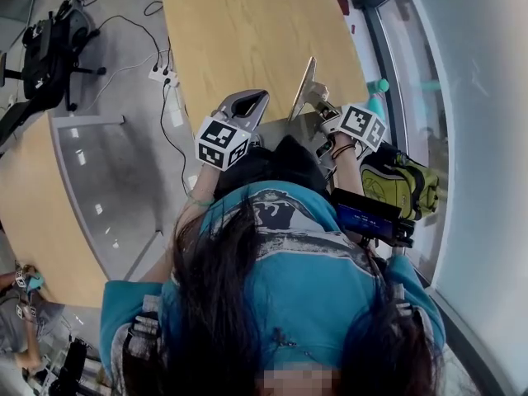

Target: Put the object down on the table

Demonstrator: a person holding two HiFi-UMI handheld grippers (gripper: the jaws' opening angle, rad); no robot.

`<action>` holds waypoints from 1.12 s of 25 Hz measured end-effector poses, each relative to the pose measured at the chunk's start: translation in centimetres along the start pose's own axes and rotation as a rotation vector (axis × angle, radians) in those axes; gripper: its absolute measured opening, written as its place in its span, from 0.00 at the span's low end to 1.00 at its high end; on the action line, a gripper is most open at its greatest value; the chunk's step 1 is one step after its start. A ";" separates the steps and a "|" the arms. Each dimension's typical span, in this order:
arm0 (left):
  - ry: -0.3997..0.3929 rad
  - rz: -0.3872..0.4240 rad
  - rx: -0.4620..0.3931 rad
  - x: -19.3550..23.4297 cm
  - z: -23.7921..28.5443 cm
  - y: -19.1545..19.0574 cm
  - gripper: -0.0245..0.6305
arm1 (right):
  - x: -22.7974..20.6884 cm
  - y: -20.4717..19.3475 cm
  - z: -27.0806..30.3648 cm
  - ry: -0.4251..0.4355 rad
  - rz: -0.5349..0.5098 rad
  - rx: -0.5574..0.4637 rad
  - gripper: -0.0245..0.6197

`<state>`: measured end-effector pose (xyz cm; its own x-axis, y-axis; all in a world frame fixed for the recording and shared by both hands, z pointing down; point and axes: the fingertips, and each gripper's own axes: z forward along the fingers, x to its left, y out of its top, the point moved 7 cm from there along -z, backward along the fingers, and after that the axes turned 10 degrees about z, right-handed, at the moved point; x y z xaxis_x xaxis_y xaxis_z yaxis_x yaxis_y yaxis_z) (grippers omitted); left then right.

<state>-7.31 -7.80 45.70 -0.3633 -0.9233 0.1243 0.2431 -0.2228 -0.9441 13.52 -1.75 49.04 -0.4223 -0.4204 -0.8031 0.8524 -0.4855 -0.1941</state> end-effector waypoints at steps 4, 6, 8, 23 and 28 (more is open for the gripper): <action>0.008 -0.012 0.006 0.7 1.1 0.1 0.04 | -0.2 2.7 1.5 -0.005 -0.003 0.004 0.18; 0.021 -0.020 0.004 1.1 1.8 0.3 0.04 | -0.4 4.2 2.3 -0.006 -0.006 0.009 0.18; 0.033 -0.019 0.000 1.6 2.5 0.7 0.04 | -0.5 5.8 3.3 0.000 -0.001 0.016 0.18; 0.195 -0.072 0.010 6.3 8.1 3.0 0.04 | -0.5 17.6 14.8 -0.005 0.006 0.167 0.18; 0.249 -0.095 0.021 7.4 8.8 2.8 0.04 | -1.1 19.5 19.1 -0.032 -0.001 0.218 0.18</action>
<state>-1.37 -18.03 46.67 -0.5946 -0.7933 0.1309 0.2147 -0.3136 -0.9250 24.68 -25.37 56.86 -0.4357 -0.4419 -0.7842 0.7667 -0.6386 -0.0661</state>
